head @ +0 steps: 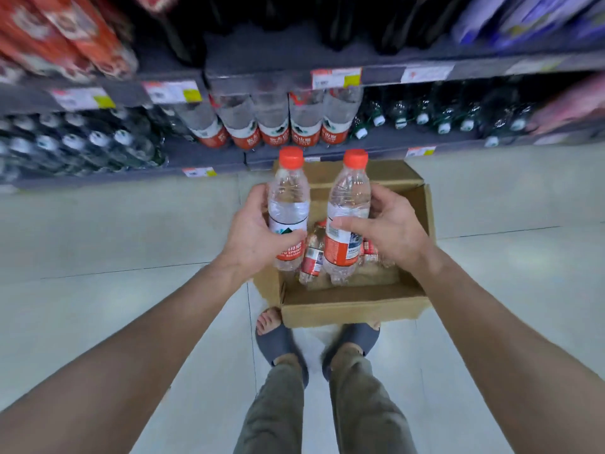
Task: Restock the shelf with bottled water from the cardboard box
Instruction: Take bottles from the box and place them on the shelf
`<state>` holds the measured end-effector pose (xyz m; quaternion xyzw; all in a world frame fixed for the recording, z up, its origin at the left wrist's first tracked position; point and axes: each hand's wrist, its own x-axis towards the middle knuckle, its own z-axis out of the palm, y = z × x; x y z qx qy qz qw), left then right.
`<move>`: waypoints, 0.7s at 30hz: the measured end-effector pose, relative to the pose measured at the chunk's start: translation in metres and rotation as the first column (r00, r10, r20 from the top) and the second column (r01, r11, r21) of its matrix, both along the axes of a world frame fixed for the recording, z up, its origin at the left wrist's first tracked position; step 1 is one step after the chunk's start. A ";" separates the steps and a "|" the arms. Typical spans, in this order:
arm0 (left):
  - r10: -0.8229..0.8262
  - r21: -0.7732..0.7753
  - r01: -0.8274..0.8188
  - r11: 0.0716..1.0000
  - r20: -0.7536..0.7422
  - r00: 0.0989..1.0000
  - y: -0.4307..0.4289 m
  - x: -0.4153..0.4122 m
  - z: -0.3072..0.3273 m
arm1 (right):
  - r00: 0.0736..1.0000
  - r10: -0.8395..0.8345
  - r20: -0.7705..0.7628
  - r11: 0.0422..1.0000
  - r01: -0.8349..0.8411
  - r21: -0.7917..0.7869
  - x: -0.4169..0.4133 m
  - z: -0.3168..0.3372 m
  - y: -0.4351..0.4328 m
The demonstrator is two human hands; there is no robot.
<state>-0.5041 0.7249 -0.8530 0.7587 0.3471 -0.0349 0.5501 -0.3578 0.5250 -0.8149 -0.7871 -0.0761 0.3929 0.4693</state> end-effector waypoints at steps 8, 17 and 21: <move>0.046 0.035 -0.051 0.998 0.149 0.988 0.044 -0.081 0.252 | 0.976 0.068 0.209 0.990 -0.093 0.110 -0.081 0.244 0.055; 0.141 0.262 -0.243 0.934 0.355 0.924 0.044 -0.209 0.445 | 0.870 0.206 0.448 0.930 -0.316 0.187 -0.179 0.425 0.096; 0.183 0.318 -0.330 0.889 0.414 0.892 0.039 -0.286 0.510 | 0.824 0.245 0.512 0.891 -0.399 0.216 -0.236 0.487 0.094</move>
